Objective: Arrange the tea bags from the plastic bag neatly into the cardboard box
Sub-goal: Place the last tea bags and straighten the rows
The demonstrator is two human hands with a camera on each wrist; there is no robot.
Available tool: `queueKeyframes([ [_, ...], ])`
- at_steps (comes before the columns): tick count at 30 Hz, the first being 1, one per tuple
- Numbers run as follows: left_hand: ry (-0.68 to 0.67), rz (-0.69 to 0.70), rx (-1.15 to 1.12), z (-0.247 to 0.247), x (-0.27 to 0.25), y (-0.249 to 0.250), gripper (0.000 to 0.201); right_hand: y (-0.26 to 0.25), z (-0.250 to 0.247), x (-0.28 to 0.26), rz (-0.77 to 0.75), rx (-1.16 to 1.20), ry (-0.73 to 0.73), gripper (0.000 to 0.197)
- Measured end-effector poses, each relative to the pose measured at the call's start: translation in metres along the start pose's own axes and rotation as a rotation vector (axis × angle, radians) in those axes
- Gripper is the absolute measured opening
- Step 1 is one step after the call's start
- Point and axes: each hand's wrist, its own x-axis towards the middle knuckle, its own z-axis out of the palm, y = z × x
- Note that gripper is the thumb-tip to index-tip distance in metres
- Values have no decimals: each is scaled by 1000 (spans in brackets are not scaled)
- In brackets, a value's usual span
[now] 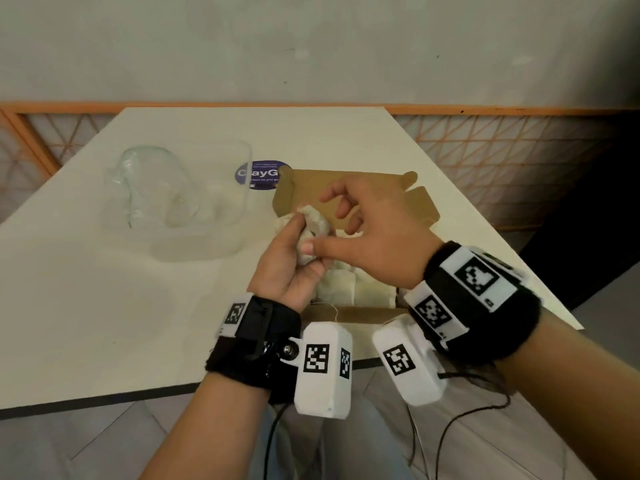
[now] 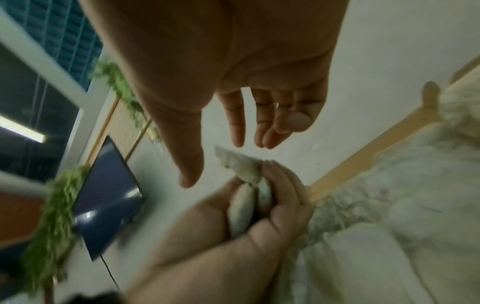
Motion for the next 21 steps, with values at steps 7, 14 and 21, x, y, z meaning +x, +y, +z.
queueKeyframes([
  [7,20,-67,-14,0,1,4,14,12,-22,22,190,366,115,7],
  [14,-146,-100,240,6,-5,1,22,18,-27,22,222,462,55,10],
  [21,-86,-50,256,2,-3,1,24,19,-9,18,280,258,103,36],
])
